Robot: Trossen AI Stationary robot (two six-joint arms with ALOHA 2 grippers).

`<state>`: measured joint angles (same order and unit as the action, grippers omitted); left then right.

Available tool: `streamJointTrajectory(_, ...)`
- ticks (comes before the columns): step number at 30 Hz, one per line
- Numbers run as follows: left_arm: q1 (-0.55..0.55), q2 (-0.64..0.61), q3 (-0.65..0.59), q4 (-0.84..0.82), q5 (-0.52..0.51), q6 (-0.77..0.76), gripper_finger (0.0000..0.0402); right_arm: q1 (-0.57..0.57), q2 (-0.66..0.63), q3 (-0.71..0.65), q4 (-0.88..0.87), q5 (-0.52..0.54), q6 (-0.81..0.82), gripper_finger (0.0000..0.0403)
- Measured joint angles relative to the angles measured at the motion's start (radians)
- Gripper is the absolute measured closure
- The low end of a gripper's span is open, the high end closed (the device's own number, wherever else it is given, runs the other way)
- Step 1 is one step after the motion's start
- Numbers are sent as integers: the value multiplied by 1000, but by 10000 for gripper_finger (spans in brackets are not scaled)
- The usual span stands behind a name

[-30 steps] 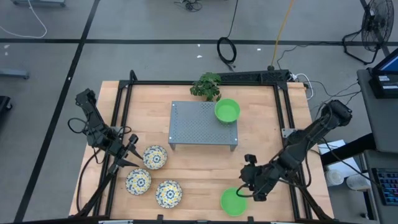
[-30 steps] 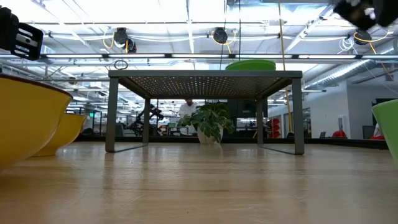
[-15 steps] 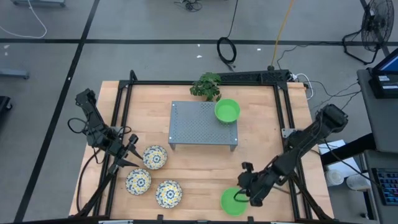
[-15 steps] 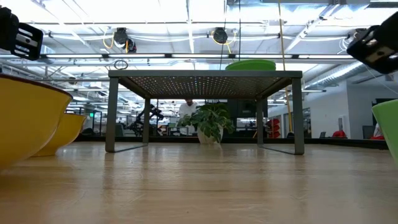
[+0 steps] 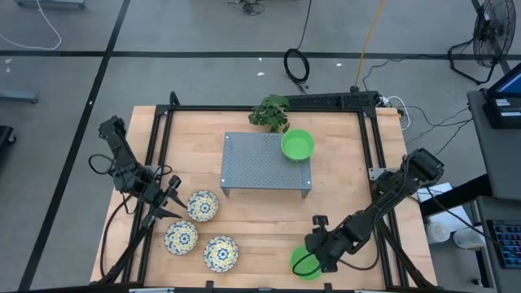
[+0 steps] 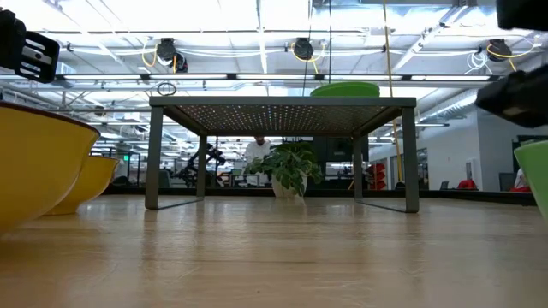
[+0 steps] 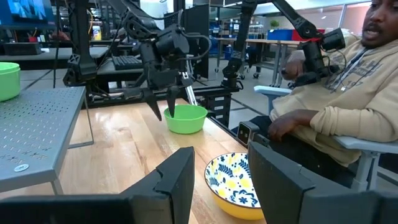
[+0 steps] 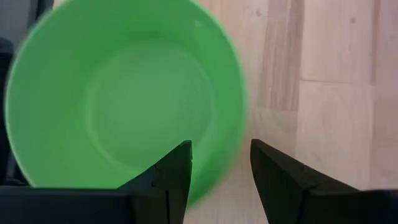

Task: Pick & Place Mini bowls
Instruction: Stack the green bowl on the green bowl on the shelf

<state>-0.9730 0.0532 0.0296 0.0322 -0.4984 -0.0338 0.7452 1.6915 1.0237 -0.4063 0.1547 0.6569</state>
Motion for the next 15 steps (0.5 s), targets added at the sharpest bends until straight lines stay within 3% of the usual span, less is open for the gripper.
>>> streamJointTrajectory(12,0,0,0,0,0,0,249,-52,12,0,-353,34,210,252)
streamJointTrajectory(15,0,0,0,0,0,0,249,-71,12,0,-425,91,270,252)
